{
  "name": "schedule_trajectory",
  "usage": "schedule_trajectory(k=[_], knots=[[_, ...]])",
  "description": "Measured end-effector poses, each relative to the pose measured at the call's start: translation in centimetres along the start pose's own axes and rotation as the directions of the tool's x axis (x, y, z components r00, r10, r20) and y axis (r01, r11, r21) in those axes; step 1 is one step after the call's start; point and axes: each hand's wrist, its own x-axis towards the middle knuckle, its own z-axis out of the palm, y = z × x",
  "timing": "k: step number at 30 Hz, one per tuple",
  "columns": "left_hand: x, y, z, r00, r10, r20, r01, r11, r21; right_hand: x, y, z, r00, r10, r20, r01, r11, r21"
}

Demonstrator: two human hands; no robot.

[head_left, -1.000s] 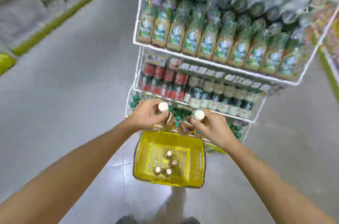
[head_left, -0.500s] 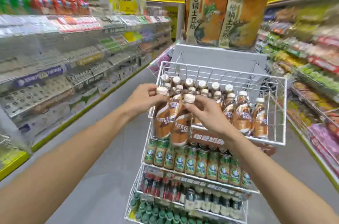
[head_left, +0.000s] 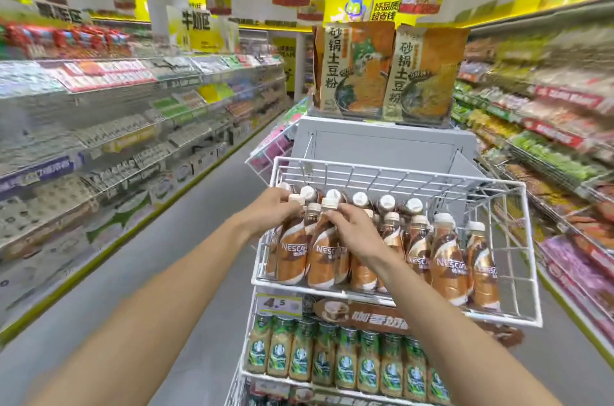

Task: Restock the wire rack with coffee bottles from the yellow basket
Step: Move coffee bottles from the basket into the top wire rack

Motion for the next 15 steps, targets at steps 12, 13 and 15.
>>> schedule_trajectory(k=[12, 13, 15], knots=[[2.1, -2.7, 2.0, 0.998, -0.039, -0.042, 0.039, 0.999, -0.009, 0.3, 0.8, 0.8, 0.995, 0.008, -0.095, -0.030, 0.974, -0.224], [2.0, -2.7, 1.9, 0.999, -0.041, -0.019, 0.041, 0.999, -0.021, 0.4, 0.7, 0.8, 0.994, 0.013, -0.109, -0.039, 0.969, -0.245], [1.8, -2.7, 1.8, 0.999, -0.038, 0.013, 0.039, 0.998, -0.045, 0.5, 0.3, 0.9, 0.993, 0.023, -0.120, -0.057, 0.956, -0.288]])
